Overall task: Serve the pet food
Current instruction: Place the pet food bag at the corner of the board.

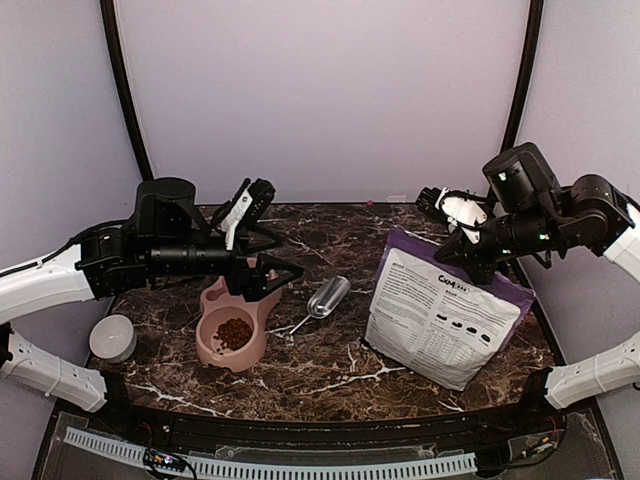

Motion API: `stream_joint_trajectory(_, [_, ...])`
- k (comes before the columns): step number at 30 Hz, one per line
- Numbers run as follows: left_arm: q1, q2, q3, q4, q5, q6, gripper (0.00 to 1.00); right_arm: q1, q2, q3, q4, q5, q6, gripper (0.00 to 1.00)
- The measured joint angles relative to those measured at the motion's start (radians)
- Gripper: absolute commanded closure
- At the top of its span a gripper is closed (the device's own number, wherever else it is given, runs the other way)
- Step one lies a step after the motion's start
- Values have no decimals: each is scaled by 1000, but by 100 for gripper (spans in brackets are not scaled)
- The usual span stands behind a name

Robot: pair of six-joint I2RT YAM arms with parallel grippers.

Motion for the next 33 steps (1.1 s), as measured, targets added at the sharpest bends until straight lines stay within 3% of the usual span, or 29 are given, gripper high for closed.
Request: stream_joint_trajectory(33, [0,-15,-6,0,-9,-3,15,-8,-11,0,9,131,-6,100])
